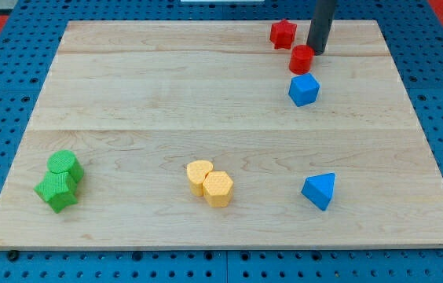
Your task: Push the blue triangle towards the blue cube
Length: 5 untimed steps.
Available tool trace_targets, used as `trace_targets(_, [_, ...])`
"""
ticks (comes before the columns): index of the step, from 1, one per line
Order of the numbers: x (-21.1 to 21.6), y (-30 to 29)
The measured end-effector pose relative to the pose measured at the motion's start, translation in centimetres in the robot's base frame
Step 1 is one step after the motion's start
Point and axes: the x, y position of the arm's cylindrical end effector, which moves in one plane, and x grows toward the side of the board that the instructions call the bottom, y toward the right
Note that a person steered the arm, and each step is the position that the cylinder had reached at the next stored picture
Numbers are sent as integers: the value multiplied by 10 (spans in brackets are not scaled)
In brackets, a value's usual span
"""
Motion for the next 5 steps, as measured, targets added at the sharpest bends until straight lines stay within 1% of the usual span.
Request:
trace_targets(2, [1,-30])
trace_targets(3, [1,24])
trace_targets(4, [20,85])
trace_targets(5, [80,101])
